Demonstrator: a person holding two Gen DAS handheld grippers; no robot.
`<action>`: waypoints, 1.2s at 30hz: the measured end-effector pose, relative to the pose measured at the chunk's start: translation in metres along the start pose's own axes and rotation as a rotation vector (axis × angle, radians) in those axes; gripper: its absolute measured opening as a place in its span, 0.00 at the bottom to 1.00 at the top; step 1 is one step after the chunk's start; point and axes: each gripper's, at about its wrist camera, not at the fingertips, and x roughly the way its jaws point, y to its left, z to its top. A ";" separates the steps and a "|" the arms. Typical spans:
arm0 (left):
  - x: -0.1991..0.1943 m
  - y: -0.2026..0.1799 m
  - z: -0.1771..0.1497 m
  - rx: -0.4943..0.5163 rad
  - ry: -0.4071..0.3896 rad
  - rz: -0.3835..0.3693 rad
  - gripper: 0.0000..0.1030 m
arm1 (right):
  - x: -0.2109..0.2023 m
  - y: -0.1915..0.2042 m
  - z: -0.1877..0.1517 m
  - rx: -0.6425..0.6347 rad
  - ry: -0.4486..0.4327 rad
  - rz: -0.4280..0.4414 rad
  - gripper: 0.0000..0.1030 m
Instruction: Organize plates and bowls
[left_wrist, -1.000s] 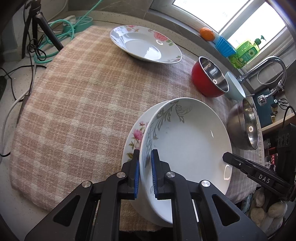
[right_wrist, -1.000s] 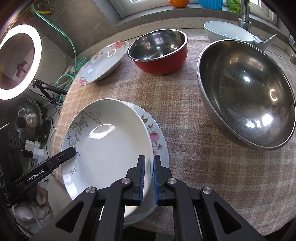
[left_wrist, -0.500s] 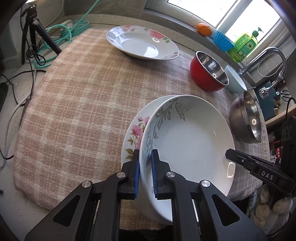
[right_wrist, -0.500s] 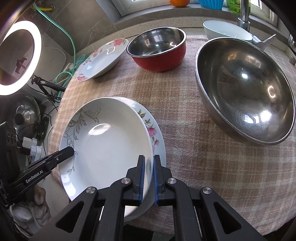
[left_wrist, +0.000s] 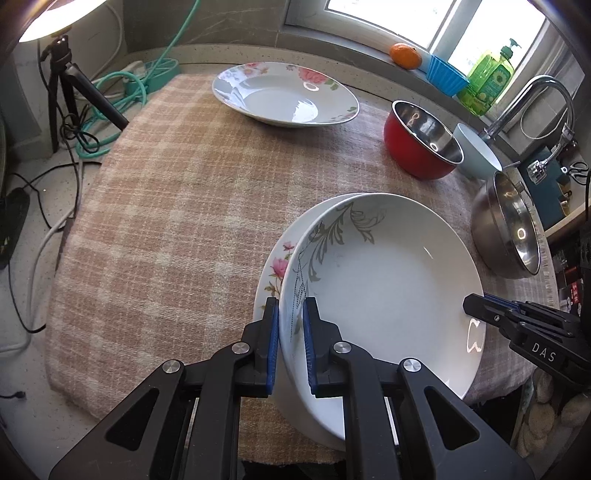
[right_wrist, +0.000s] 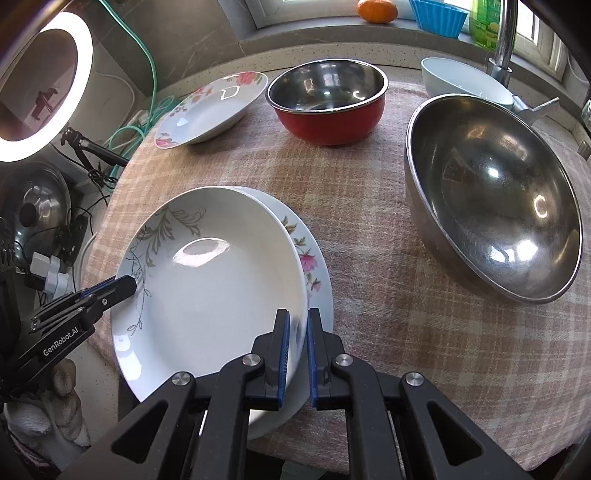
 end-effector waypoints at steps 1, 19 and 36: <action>0.000 0.001 0.000 0.000 0.000 -0.002 0.11 | 0.000 0.000 0.000 -0.004 -0.001 -0.003 0.09; -0.006 0.006 0.005 -0.018 -0.005 -0.031 0.11 | -0.004 0.007 0.002 -0.035 -0.018 -0.043 0.11; -0.012 0.041 0.047 -0.102 -0.060 -0.067 0.11 | -0.040 0.027 0.055 -0.070 -0.139 0.053 0.28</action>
